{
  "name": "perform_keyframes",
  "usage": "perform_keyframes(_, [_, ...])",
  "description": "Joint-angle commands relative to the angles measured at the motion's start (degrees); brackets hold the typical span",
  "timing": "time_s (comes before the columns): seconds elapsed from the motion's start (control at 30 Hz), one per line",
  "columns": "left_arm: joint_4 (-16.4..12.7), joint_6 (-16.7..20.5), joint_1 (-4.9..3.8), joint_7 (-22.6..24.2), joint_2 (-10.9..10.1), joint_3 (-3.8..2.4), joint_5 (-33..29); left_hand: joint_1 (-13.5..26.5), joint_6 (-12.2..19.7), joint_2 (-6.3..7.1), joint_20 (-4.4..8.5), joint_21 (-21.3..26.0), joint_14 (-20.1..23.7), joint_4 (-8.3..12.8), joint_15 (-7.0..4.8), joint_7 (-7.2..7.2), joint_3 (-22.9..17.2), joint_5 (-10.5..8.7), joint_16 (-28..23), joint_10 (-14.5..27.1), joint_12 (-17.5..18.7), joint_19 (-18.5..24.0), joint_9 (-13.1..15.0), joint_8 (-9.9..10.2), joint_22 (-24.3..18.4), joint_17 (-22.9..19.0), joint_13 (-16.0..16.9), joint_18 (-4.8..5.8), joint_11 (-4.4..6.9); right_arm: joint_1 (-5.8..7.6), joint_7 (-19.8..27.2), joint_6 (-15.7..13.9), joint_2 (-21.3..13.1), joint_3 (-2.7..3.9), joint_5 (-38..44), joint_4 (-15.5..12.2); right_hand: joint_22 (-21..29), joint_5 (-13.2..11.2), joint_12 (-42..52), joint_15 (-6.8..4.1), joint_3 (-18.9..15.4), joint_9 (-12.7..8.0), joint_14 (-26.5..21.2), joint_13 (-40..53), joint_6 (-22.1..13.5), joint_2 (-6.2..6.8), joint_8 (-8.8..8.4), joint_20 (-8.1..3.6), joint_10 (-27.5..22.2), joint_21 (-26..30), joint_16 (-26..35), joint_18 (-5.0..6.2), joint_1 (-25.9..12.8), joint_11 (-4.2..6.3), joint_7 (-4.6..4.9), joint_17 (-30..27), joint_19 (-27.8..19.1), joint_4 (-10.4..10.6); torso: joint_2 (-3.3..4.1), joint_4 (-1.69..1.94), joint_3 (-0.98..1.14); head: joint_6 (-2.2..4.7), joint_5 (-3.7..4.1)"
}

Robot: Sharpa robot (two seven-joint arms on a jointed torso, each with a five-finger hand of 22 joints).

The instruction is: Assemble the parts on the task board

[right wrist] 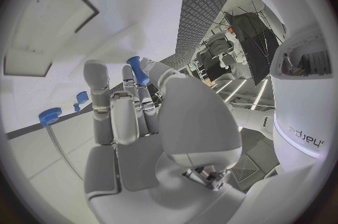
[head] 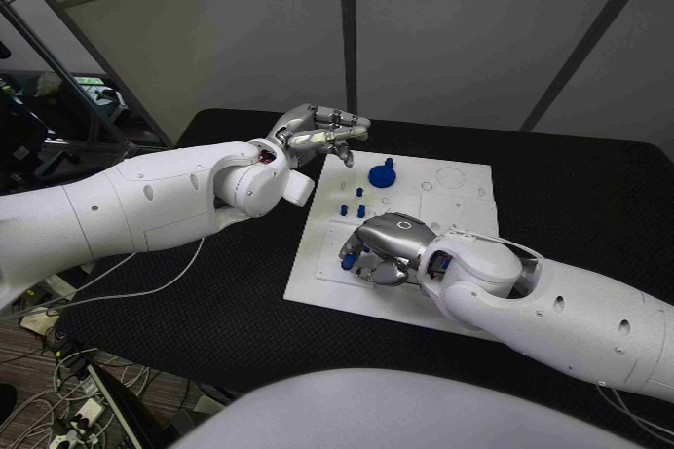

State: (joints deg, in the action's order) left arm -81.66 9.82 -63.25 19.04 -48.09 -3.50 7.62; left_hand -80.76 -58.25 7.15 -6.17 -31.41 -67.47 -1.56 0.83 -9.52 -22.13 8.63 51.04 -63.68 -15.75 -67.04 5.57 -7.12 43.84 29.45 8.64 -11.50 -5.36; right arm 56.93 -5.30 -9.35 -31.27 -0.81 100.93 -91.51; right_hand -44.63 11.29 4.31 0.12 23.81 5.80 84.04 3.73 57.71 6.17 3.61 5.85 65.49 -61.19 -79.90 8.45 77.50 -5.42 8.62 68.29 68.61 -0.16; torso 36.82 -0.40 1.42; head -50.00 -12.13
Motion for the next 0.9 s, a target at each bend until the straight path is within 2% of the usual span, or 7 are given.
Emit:
perform_keyframes(0.03, [-0.07,-0.78,-0.12,0.17,0.07,-0.04,0.13,-0.55,-0.1,-0.17,-0.11,0.24,0.31,0.17,0.01,-0.03,0.0,-0.1,0.28,0.34,-0.27,-0.06,-0.05,-0.03,0.04,-0.09,0.09,1.05,-0.04,0.06,0.2,-1.88,-0.12,-0.02,0.4,-0.17,0.23,0.0,-0.38,0.39,-0.63,-0.27,2.13,0.06,-1.29,0.77,-0.15,0.41,-1.14,0.35,-0.44,0.07,0.05,0.03,-0.11,0.17,0.0,-0.07,0.02,0.01,0.02,0.0,0.07])
perform_keyframes(0.37, [0.06,-0.97,-0.11,0.04,0.18,-0.04,0.13,-0.56,-0.09,-0.16,-0.11,0.25,0.33,0.19,0.01,-0.03,0.02,-0.1,0.29,0.37,-0.27,-0.05,-0.06,-0.03,0.05,-0.1,0.09,1.05,-0.04,0.04,3.26,-13.04,-1.1,-0.02,-0.41,-1.41,4.81,-0.1,0.29,1.67,-3.82,-1.63,1.18,0.07,-6.74,1.14,-0.07,1.6,-9.64,3.69,0.41,0.82,0.94,-1.59,-1.29,-1.9,-2.92,-0.72,-0.08,-0.07,0.06,0.0,0.25])
perform_keyframes(0.6, [0.17,-1.08,-0.1,0.01,0.28,-0.03,0.13,-0.56,-0.09,-0.16,-0.11,0.25,0.33,0.19,0.01,-0.03,0.02,-0.1,0.29,0.37,-0.27,-0.05,-0.06,-0.03,0.05,-0.1,0.09,1.05,-0.04,0.05,4.7,-15.91,-3.5,0.01,-1.52,-4.13,5.84,0.02,1.12,1.83,-4.94,-1.61,0.91,0.17,-6.81,0.91,0.15,1.77,-10.6,4.44,0.68,1.04,1.14,-1.69,-1.25,-2.56,-3.59,-0.82,-0.17,-0.04,0.03,0.0,0.6])
perform_keyframes(0.73, [0.26,-1.06,-0.1,0.0,0.26,-0.03,0.13,-0.56,-0.09,-0.16,-0.11,0.25,0.33,0.19,0.01,-0.03,0.02,-0.1,0.29,0.37,-0.27,-0.05,-0.06,-0.03,0.05,-0.1,0.09,1.05,-0.04,0.16,5.23,-15.72,-6.92,0.13,-4.63,-6.95,4.97,0.32,3.45,1.51,-5.53,-1.27,1.13,0.62,-5.12,0.28,0.75,1.51,-8.14,3.79,0.46,0.97,1.26,-1.14,-0.64,-2.26,-3.0,-0.69,-0.35,-0.13,-0.04,0.0,1.0])
perform_keyframes(0.77, [0.3,-1.03,-0.1,-0.01,0.25,-0.03,0.13,-0.56,-0.09,-0.16,-0.11,0.25,0.33,0.19,0.01,-0.03,0.02,-0.1,0.29,0.37,-0.27,-0.05,-0.06,-0.03,0.05,-0.1,0.09,1.05,-0.04,0.31,5.27,-15.29,-8.61,0.53,-7.49,-7.95,4.06,0.45,5.1,0.93,-5.5,-0.9,1.36,1.01,-3.22,-0.25,1.53,1.17,-5.32,3.1,0.27,0.84,1.05,-0.44,0.05,-1.95,-2.37,-0.32,-0.5,-0.21,-0.08,0.0,1.28])
perform_keyframes(0.83, [0.33,-0.98,-0.09,-0.01,0.19,-0.02,0.13,-0.56,-0.09,-0.16,-0.11,0.25,0.33,0.19,0.01,-0.03,0.02,-0.1,0.29,0.37,-0.27,-0.05,-0.06,-0.03,0.05,-0.1,0.09,1.05,-0.04,0.53,5.01,-14.54,-11.24,1.29,-12.69,-9.17,2.78,0.71,7.19,0.38,-5.43,-0.26,1.44,1.65,0.04,-0.96,2.98,0.73,-1.12,2.15,0.35,0.59,0.49,0.16,0.58,-2.11,-1.53,0.44,-0.69,-0.32,-0.14,0.2,1.87])
perform_keyframes(0.9, [0.35,-0.9,-0.09,-0.01,0.11,-0.02,0.13,-0.56,-0.09,-0.16,-0.11,0.25,0.33,0.19,0.01,-0.03,0.02,-0.1,0.29,0.37,-0.27,-0.05,-0.06,-0.03,0.05,-0.1,0.09,1.05,-0.04,0.71,4.48,-13.85,-13.81,1.94,-17.45,-10.12,0.24,0.91,9.47,-0.37,-5.62,0.17,1.91,2.7,2.25,-1.23,3.95,0.21,3.31,0.37,-0.45,0.17,0.14,1.26,0.0,-0.43,-0.04,0.86,-0.94,-0.51,-0.24,0.56,2.68])
